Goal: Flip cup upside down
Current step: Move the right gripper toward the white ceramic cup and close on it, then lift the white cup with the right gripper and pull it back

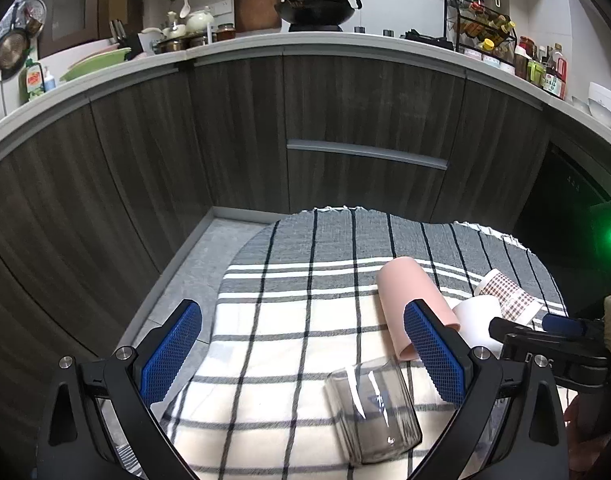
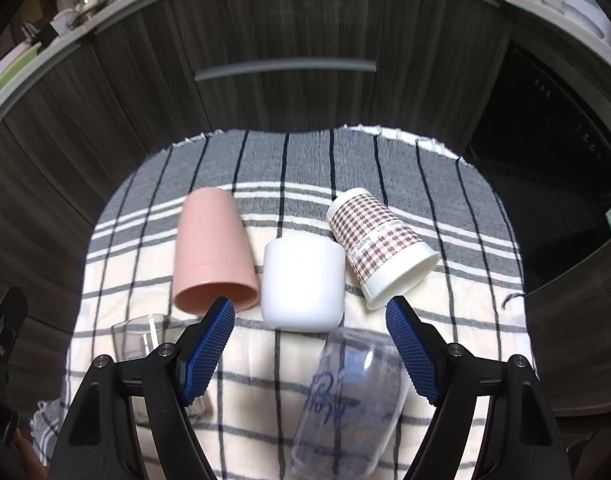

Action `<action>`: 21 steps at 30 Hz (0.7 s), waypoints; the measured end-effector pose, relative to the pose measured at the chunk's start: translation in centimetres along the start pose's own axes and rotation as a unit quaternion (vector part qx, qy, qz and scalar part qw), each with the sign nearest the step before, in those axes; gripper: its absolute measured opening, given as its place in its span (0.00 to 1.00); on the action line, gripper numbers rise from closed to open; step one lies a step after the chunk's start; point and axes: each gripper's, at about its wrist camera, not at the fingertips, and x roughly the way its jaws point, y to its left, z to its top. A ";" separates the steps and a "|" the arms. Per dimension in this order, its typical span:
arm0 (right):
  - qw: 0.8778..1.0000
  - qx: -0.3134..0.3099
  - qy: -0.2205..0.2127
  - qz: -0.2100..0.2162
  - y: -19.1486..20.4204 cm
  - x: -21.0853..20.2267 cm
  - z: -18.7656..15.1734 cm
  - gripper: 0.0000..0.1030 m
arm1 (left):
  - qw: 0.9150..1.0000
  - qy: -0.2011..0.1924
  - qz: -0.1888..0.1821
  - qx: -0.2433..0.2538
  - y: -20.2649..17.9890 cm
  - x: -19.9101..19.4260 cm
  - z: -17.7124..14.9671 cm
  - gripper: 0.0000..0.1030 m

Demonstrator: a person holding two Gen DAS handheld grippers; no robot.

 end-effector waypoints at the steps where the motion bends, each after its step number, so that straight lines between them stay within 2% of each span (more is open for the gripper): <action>1: 1.000 0.000 0.008 -0.001 0.0 0.6 0.3 0.77 | 1.000 0.001 0.000 0.000 0.0 0.3 0.0 1.00; 9: 0.999 0.002 0.051 0.001 -0.2 4.2 1.3 0.76 | 1.000 0.019 -0.003 -0.010 0.1 3.4 0.1 1.00; 20: 0.996 0.006 0.091 0.011 0.4 7.5 1.5 0.72 | 1.000 0.027 -0.003 -0.017 0.6 4.9 -0.2 1.00; 21: 0.996 0.006 0.092 0.014 0.4 7.7 1.5 0.69 | 0.999 0.027 -0.003 -0.018 0.7 5.0 -0.3 1.00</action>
